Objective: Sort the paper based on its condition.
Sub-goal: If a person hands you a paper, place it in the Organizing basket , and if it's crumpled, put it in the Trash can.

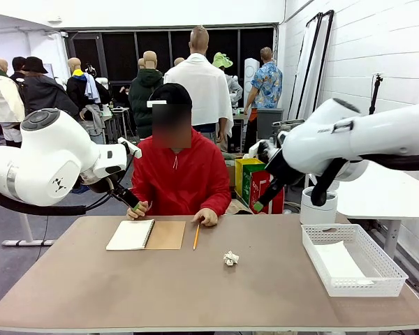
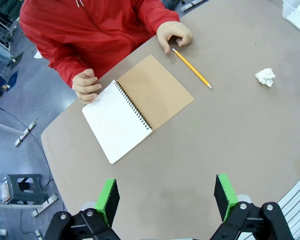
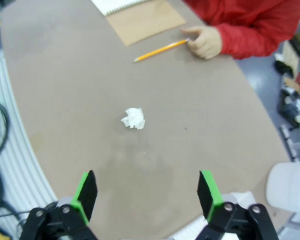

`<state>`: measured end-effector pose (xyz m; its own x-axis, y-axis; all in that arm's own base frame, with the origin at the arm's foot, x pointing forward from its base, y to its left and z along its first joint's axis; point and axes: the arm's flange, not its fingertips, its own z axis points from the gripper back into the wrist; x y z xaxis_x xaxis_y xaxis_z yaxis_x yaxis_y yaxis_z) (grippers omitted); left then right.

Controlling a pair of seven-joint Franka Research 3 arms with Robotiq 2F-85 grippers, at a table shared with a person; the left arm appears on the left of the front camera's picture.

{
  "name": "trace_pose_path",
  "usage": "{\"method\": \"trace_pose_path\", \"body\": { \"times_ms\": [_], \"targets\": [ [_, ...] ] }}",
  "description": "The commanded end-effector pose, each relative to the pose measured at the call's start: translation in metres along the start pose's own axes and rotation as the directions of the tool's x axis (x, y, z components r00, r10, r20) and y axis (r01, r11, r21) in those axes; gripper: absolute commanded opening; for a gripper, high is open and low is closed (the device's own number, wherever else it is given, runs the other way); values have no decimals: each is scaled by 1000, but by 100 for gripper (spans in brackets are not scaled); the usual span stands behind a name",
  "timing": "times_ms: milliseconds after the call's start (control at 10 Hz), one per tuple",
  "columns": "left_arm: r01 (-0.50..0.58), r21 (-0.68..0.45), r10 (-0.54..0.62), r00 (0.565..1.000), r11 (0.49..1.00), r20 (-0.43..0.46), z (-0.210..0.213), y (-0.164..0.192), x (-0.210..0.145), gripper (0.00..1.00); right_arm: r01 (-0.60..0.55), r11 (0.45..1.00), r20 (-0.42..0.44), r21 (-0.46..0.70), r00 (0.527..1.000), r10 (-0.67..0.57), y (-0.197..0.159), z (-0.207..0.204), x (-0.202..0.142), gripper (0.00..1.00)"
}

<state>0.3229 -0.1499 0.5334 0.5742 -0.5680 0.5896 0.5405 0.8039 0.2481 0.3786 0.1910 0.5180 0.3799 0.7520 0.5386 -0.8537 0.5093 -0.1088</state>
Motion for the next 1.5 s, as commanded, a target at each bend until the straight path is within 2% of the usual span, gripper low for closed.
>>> {"method": "trace_pose_path", "body": {
  "times_ms": [0, 300, 600, 700, 800, 1200, 1400],
  "targets": [
    [1, 1, -1, 1000, 1000, 1, 1, 0, 0, 100, -70, 997, -62, -18, 996, 69, -1, -30, 19, 100],
    [1, 1, -1, 1000, 1000, 1, 1, 0, 0, 100, -173, 985, -153, -9, 974, 169, 10, -78, 30, 100],
    [1, 1, -1, 1000, 1000, 1, 1, 0, 0, 100, -184, 983, -211, 4, 961, 181, 18, -101, 31, 100],
    [1, 1, -1, 1000, 1000, 1, 1, 0, 0, 100, -170, 985, -217, -14, 962, 163, 20, -95, 31, 100],
    [1, 1, -1, 1000, 1000, 1, 1, 0, 0, 100, -190, 981, -195, 36, 962, 193, 19, -102, 26, 100],
    [1, 1, -1, 1000, 1000, 1, 1, 0, 0, 100, -190, 981, -195, 36, 962, 193, 19, -102, 26, 100],
    [1, 1, -1, 1000, 1000, 1, 1, 0, 0, 100, -208, 976, -226, 66, 949, 218, 18, -117, 28, 100]
  ]
}}
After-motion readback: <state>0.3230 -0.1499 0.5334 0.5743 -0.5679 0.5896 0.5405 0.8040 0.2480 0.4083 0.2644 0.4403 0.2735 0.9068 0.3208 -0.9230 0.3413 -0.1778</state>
